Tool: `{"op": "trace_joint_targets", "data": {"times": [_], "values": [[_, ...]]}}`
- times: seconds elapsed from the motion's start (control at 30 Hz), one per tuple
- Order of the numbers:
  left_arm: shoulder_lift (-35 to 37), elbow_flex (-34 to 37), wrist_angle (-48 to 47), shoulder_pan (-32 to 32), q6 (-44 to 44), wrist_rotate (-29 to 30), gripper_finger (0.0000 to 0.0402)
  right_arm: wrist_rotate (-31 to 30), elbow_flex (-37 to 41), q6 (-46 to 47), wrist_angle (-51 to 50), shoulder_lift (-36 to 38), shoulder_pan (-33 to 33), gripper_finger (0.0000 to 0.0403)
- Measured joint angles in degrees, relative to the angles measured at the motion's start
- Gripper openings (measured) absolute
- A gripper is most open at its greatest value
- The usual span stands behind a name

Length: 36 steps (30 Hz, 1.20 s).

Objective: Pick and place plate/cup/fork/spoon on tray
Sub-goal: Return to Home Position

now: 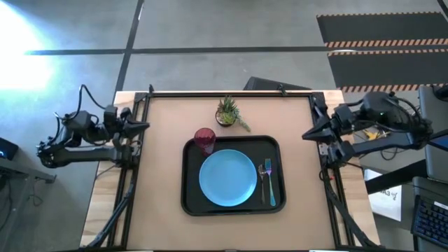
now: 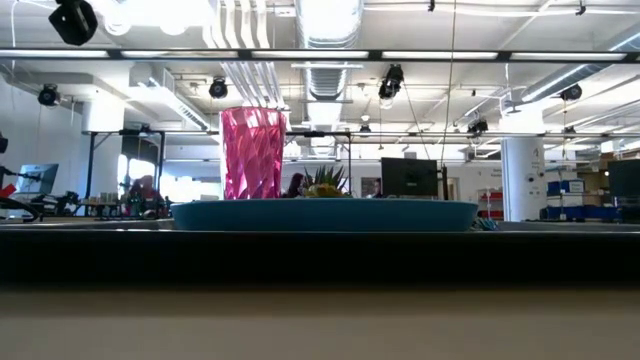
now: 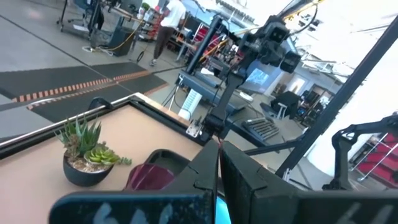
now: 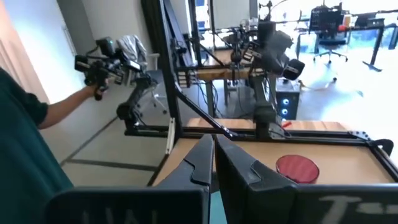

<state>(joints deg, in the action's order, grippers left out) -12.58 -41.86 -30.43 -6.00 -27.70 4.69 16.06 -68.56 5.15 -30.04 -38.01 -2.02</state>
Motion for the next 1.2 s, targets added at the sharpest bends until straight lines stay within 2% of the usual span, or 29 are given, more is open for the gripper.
{"op": "trace_joint_targets", "data": {"times": [0.27,0.4,0.57,0.7,1.0,1.2], "values": [[2.67,1.25,-0.02,0.00,0.13,0.00,0.0000,5.74,13.42,0.70,15.87,6.26,0.00,0.0009],[3.47,1.86,-0.07,0.00,1.71,-0.30,0.0000,6.47,20.32,4.17,23.26,8.90,0.00,0.0009],[4.91,2.66,0.06,0.00,4.51,-4.41,0.0000,8.24,27.81,7.09,33.93,11.46,0.00,0.0009],[6.99,4.69,0.29,0.02,4.49,-6.31,0.0000,10.88,33.30,8.39,43.37,12.19,0.00,0.0009],[12.46,11.67,3.43,0.04,4.58,-11.11,0.0000,11.00,43.71,12.93,57.51,11.70,0.00,0.0009],[12.03,14.19,6.45,0.04,4.59,-13.43,0.0000,11.56,50.14,15.45,67.06,11.74,-0.13,0.0009]]}}
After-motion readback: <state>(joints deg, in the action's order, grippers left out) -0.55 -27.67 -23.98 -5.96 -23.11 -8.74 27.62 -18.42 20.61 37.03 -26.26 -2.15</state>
